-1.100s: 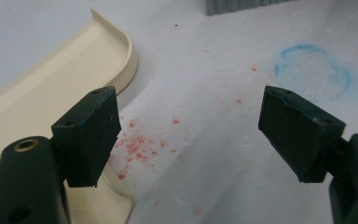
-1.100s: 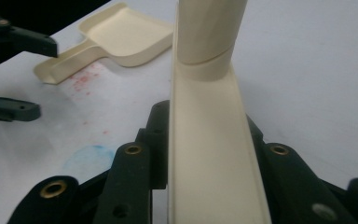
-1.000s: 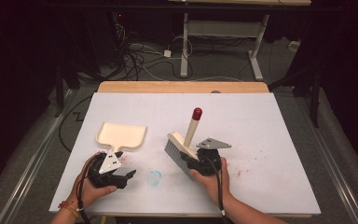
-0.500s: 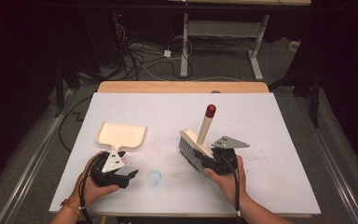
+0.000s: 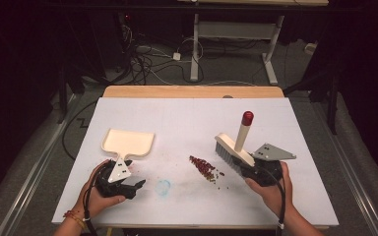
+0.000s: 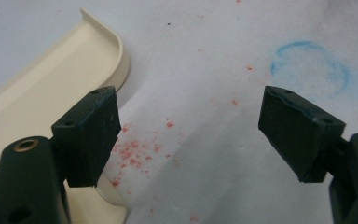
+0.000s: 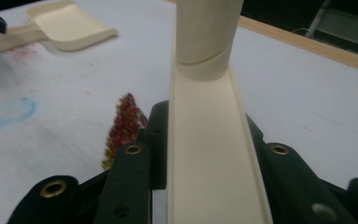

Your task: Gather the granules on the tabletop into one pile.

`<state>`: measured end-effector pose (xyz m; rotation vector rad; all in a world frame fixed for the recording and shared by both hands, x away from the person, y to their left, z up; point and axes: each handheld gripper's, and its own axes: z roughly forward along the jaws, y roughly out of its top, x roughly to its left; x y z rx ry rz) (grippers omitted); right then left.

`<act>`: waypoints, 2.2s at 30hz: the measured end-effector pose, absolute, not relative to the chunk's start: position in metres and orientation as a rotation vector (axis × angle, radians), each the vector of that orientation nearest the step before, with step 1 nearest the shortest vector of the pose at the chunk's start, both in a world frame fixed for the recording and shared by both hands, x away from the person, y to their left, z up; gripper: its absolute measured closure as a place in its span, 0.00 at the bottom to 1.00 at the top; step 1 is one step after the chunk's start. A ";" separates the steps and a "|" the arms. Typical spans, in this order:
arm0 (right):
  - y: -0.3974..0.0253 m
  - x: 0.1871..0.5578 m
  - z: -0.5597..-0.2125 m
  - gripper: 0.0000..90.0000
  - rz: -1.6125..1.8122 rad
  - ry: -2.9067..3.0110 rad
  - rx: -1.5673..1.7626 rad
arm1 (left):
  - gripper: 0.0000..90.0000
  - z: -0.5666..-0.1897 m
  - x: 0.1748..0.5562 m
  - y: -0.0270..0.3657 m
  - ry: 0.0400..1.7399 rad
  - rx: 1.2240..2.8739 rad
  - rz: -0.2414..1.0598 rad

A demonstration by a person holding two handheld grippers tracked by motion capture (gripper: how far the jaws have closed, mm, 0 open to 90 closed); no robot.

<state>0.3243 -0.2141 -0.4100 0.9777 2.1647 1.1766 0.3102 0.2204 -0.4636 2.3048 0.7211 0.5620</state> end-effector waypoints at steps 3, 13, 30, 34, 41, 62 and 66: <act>-0.227 0.325 -0.417 0.75 1.128 2.131 0.980 | 0.22 -0.464 0.311 0.220 0.719 2.312 0.563; -0.212 0.334 -0.442 0.75 1.035 2.119 0.979 | 0.22 -0.465 0.311 0.218 0.711 2.318 0.565; -0.160 0.327 -0.438 0.75 1.095 2.178 0.840 | 0.22 -0.465 0.308 0.221 0.719 2.314 0.569; -0.181 0.325 -0.426 0.75 1.173 2.186 0.819 | 0.22 -0.464 0.306 0.223 0.721 2.310 0.578; -0.234 0.303 -0.414 0.75 1.233 2.276 0.714 | 0.22 -0.464 0.306 0.222 0.725 2.313 0.572; -0.235 0.314 -0.448 0.76 1.450 2.610 0.314 | 0.23 -0.468 0.308 0.215 0.718 2.343 0.546; -0.226 0.339 -0.448 0.75 1.454 2.593 0.301 | 0.23 -0.468 0.308 0.215 0.715 2.343 0.542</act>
